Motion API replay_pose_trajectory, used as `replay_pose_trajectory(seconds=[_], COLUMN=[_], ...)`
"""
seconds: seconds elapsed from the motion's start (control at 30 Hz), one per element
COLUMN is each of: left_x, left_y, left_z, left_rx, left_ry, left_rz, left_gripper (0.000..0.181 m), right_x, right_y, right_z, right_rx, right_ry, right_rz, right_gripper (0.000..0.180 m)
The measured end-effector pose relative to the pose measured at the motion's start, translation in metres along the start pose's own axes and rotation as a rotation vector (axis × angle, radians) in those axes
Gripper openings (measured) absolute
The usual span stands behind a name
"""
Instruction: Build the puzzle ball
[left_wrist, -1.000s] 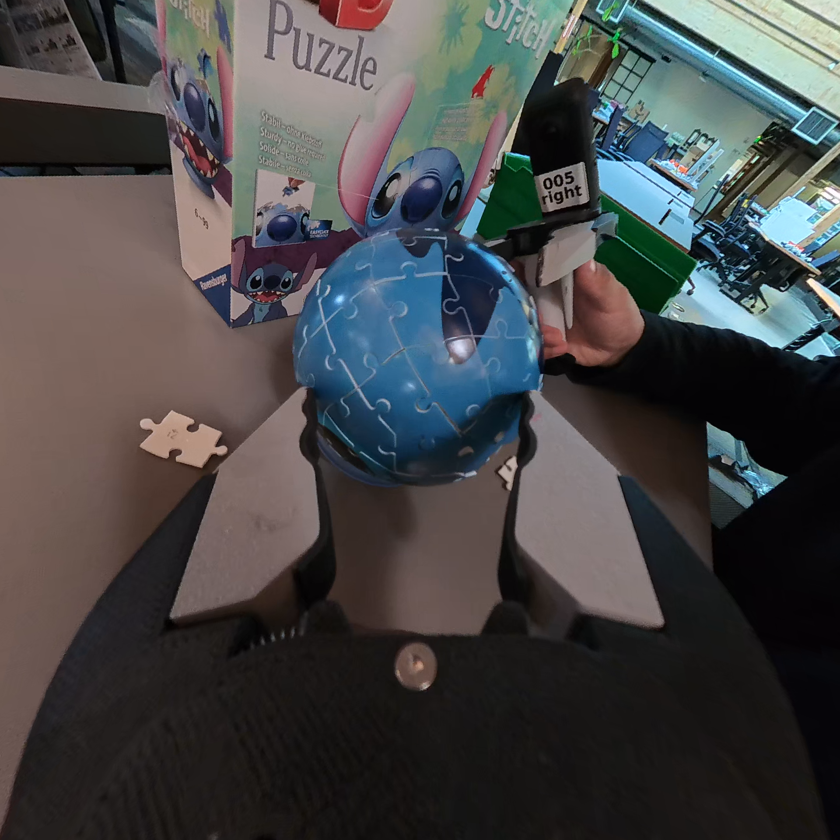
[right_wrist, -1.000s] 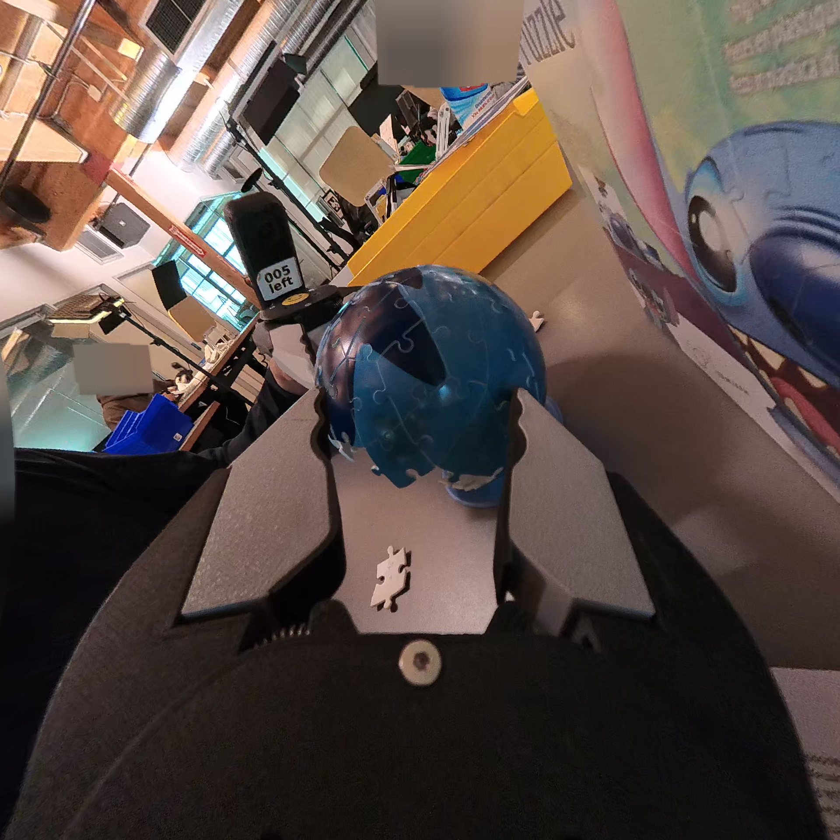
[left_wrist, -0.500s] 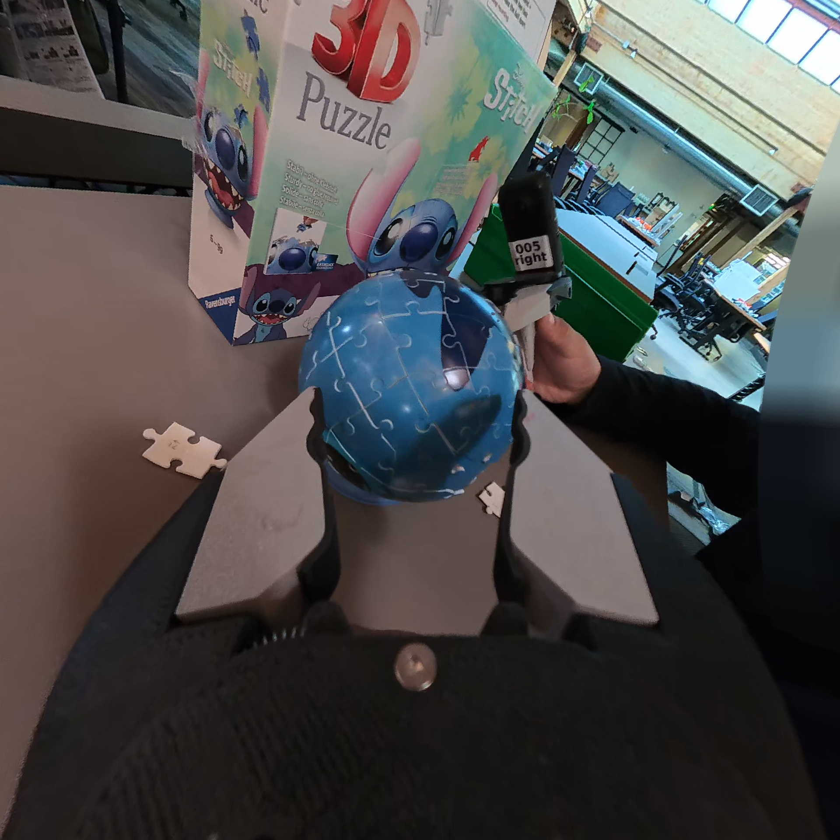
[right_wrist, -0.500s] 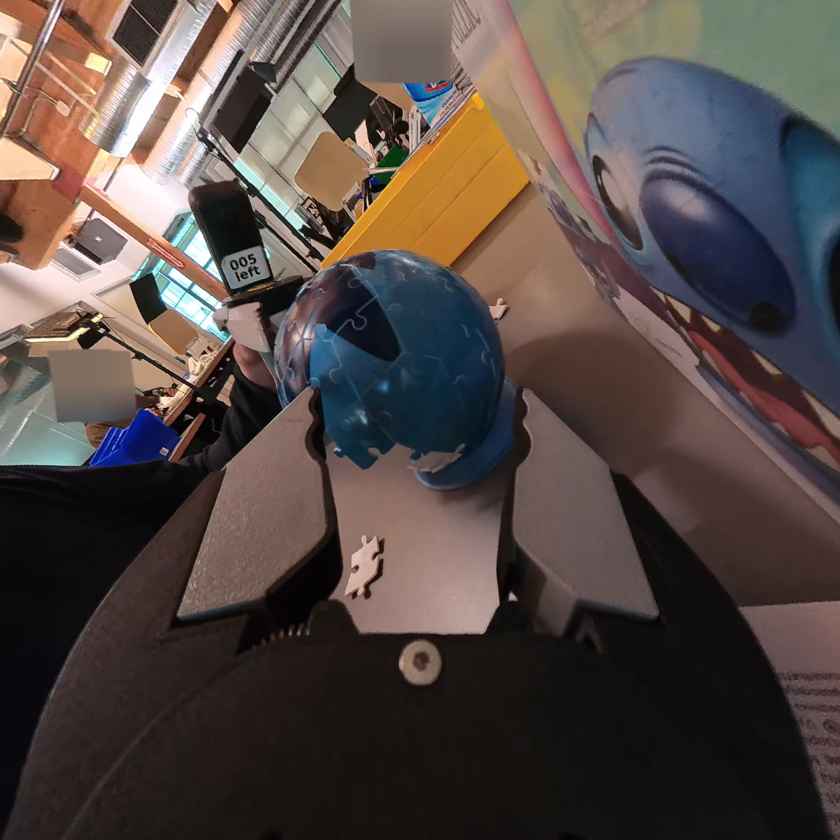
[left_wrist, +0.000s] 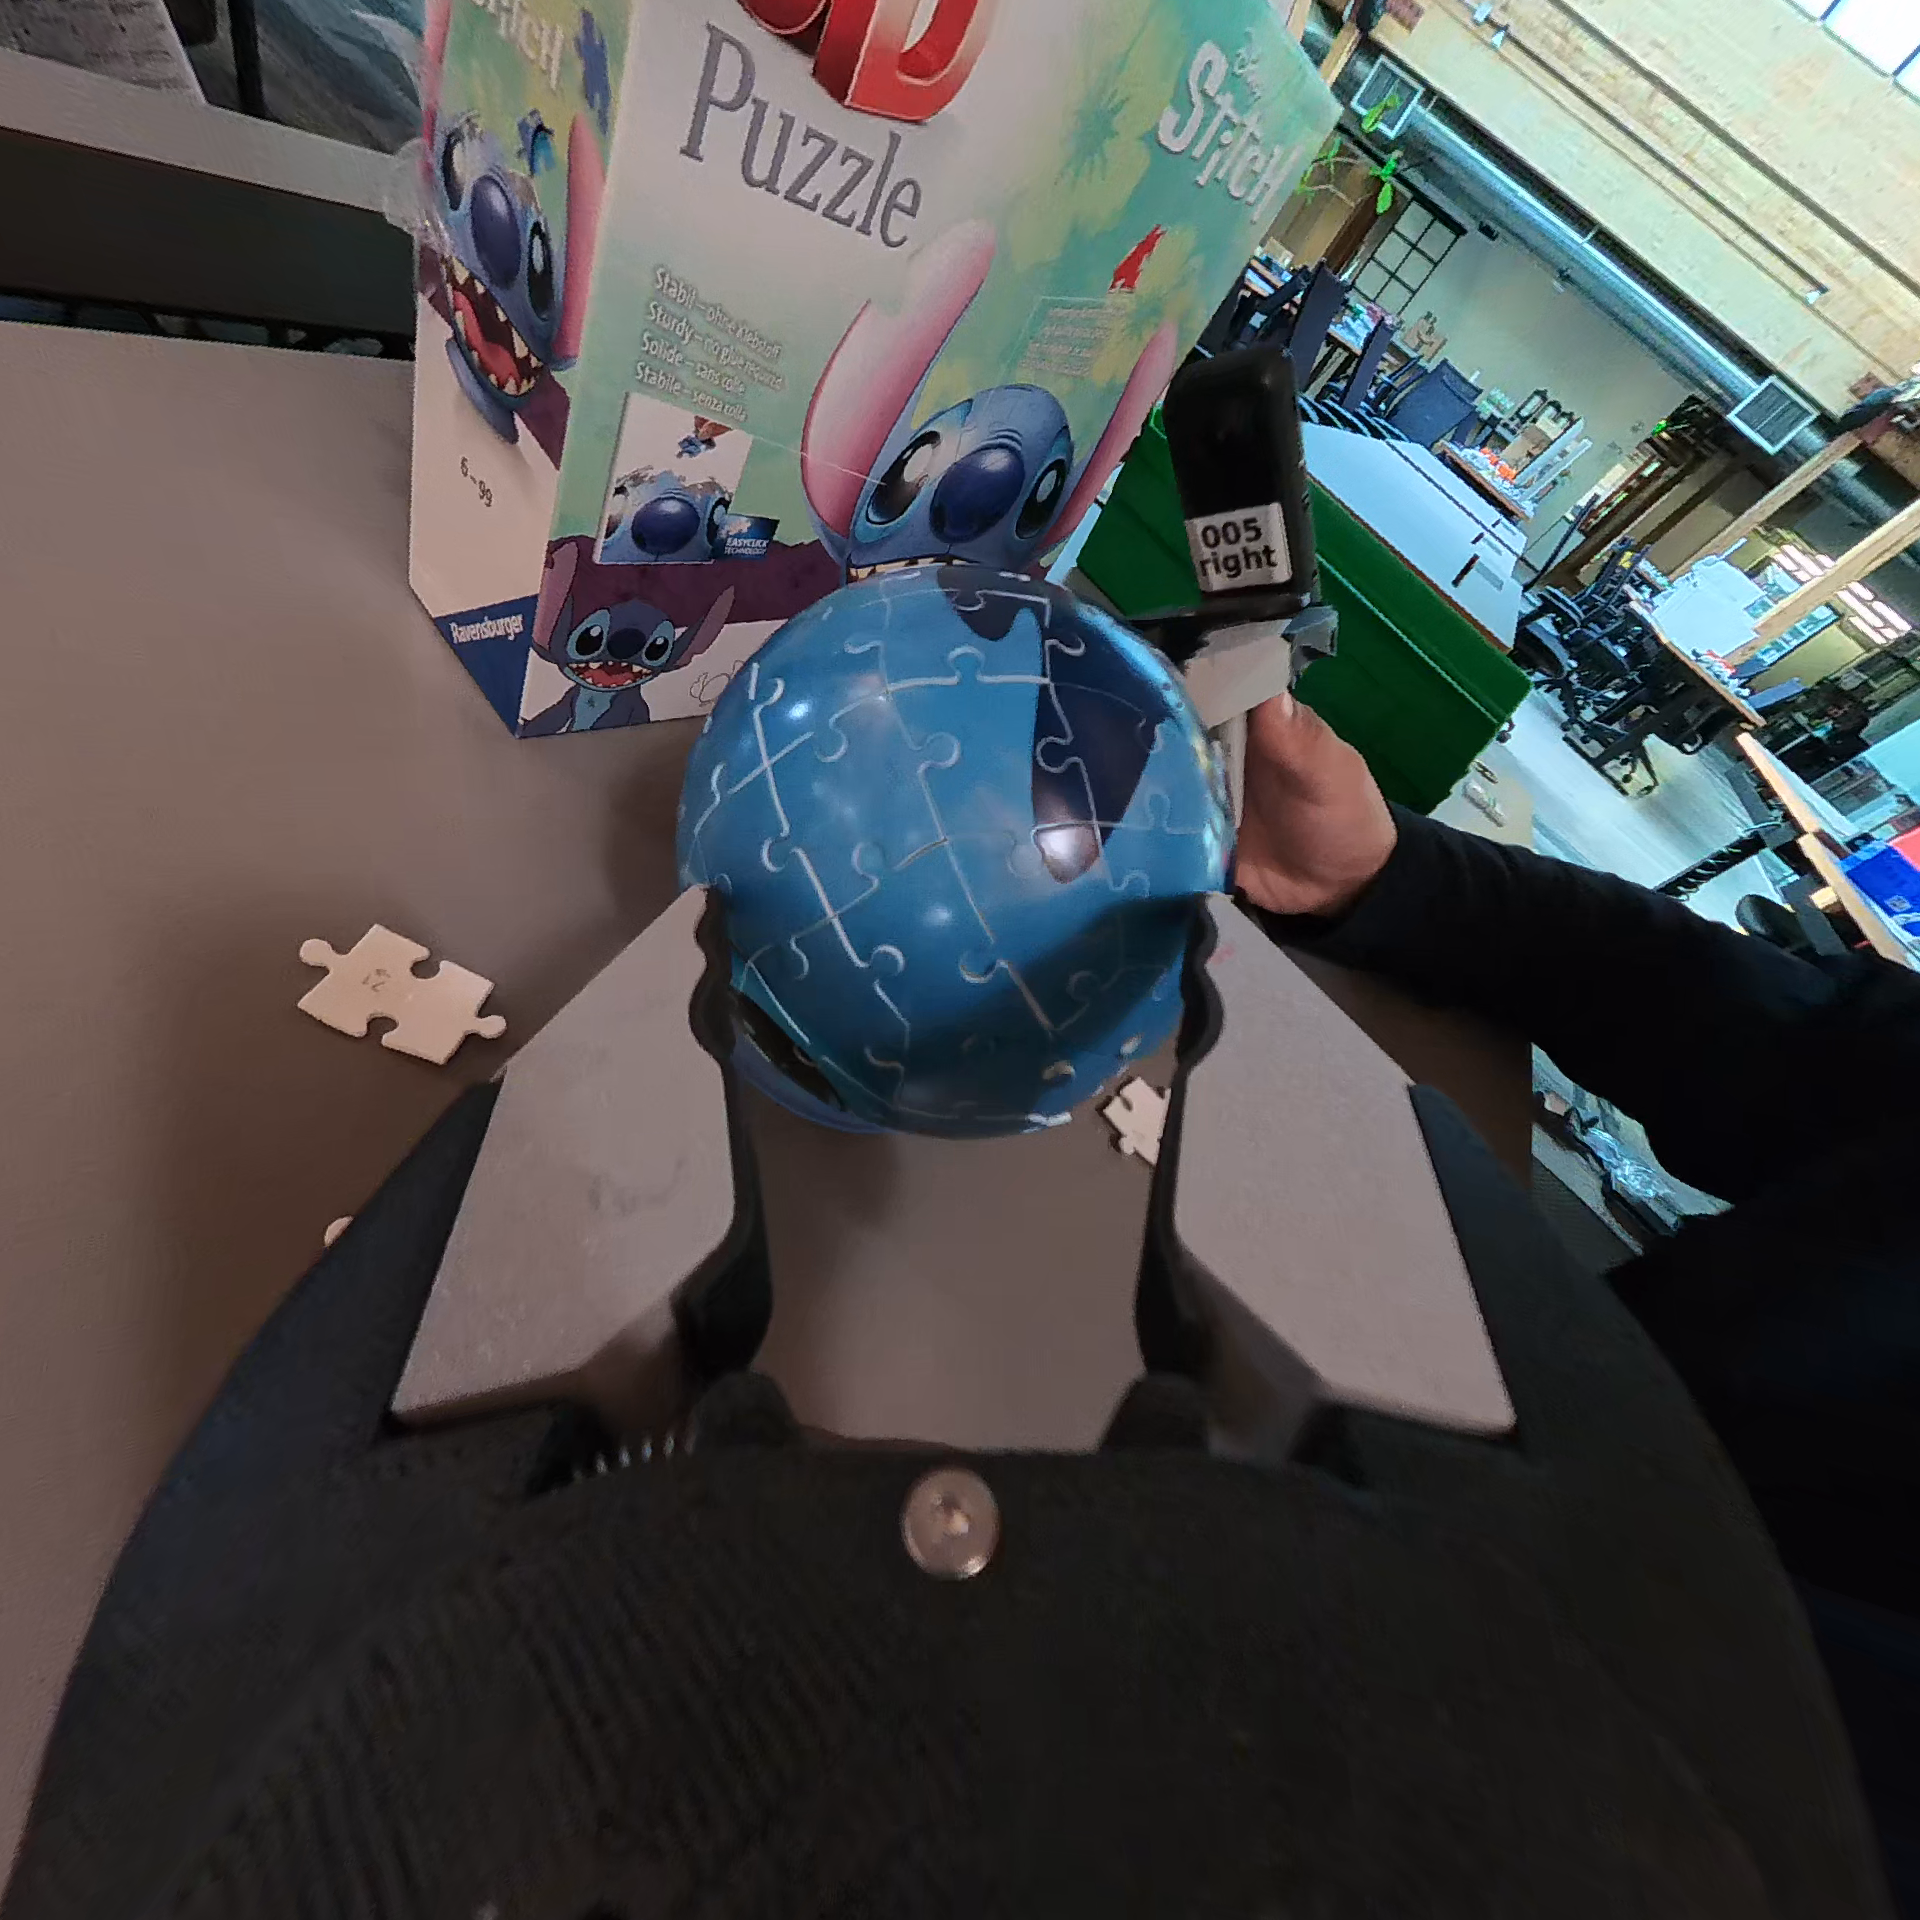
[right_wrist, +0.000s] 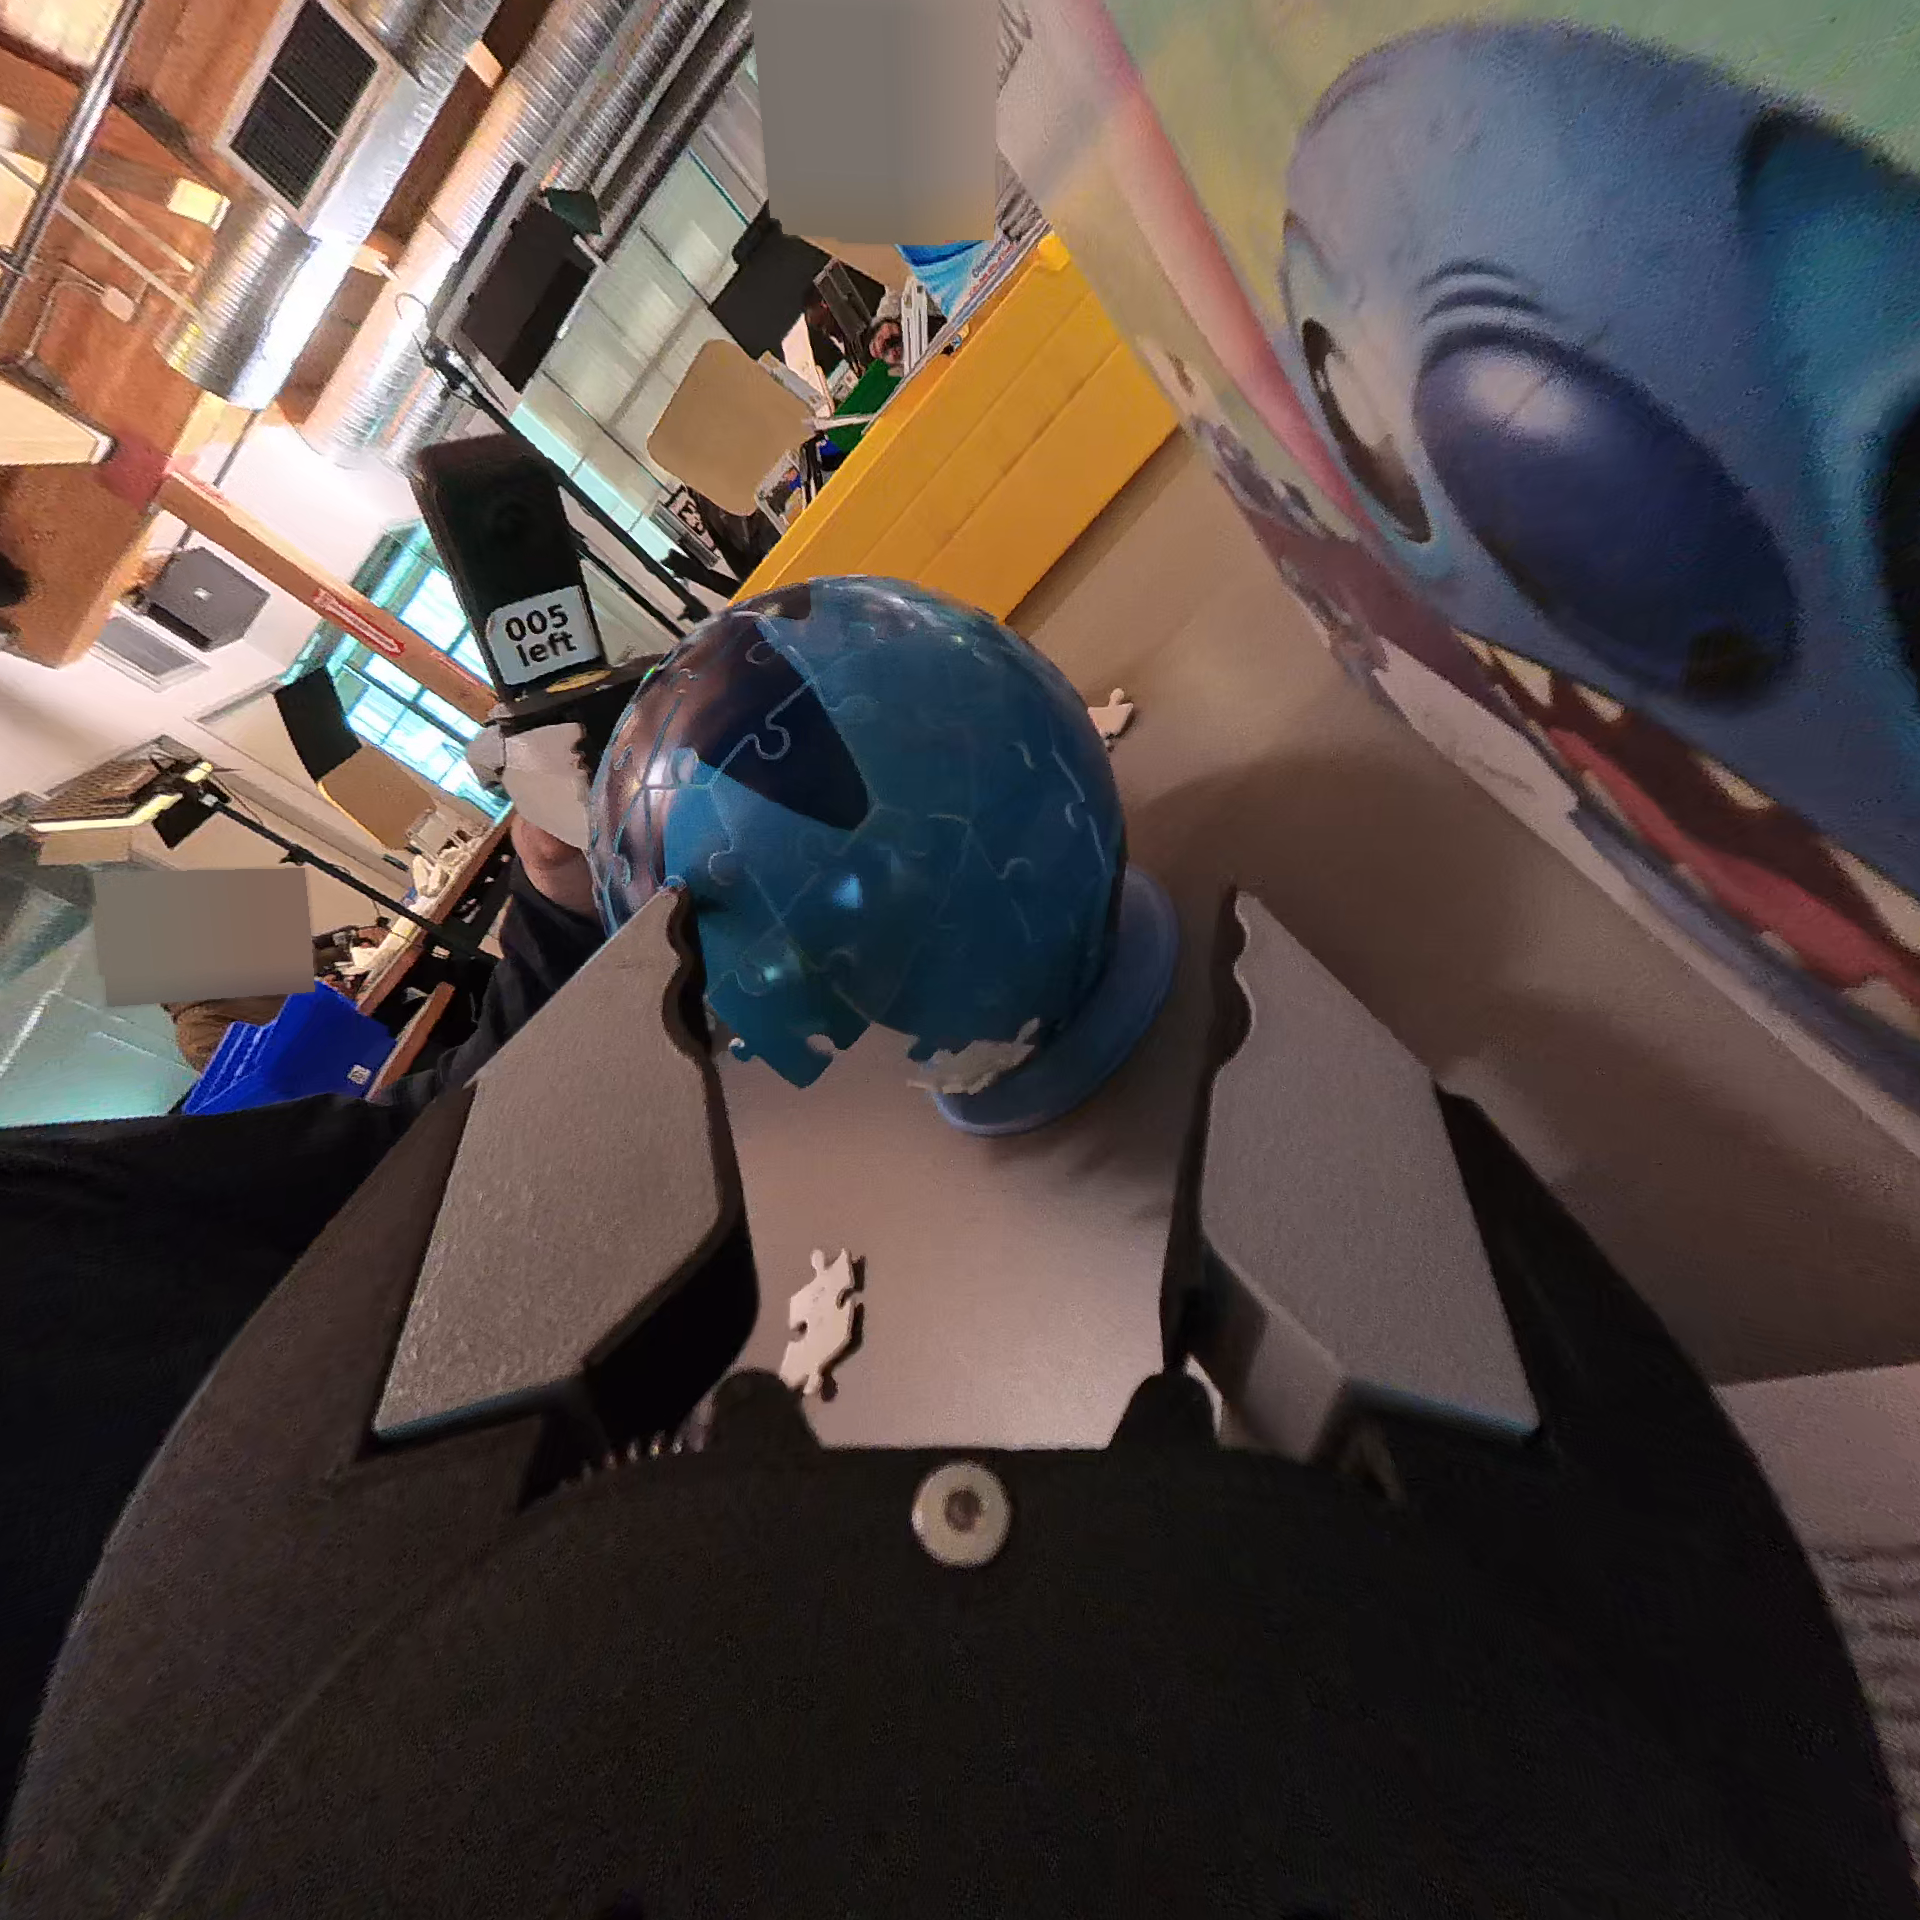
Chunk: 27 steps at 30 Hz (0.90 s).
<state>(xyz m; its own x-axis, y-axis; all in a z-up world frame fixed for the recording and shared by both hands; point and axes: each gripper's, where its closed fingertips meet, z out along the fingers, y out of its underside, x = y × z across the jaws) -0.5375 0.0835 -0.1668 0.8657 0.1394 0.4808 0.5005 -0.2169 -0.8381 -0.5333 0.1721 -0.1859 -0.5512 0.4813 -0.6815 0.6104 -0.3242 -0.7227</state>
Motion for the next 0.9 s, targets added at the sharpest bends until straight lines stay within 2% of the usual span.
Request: replay_pose_trajectory(seconds=[0.17,0.3,0.57,0.73,0.9], left_x=[-0.003,-0.001,-0.004,-0.002,-0.002], left_y=[-0.001,-0.008,-0.002,0.004,0.002], left_z=[-0.002,-0.006,-0.004,0.001,0.000], left_rx=[0.006,0.028,-0.020,-0.047,-0.039], left_ry=[-0.003,0.004,0.005,0.029,0.040], left_rz=[-0.008,-0.021,-0.060,-0.062,-0.066], left_gripper=[0.087,0.086,0.090,0.087,0.086], right_x=[-0.001,-0.007,0.006,-0.006,-0.009], right_y=[-0.003,-0.010,-0.003,0.004,0.008], right_z=[0.000,-0.005,-0.003,0.004,0.005], right_rx=[0.029,0.070,0.041,0.014,-0.007], right_ry=[-0.011,-0.096,-0.007,-0.062,-0.043], right_rz=[0.015,0.067,0.125,0.144,0.114], right_gripper=[0.096,0.096,0.100,0.100,0.100])
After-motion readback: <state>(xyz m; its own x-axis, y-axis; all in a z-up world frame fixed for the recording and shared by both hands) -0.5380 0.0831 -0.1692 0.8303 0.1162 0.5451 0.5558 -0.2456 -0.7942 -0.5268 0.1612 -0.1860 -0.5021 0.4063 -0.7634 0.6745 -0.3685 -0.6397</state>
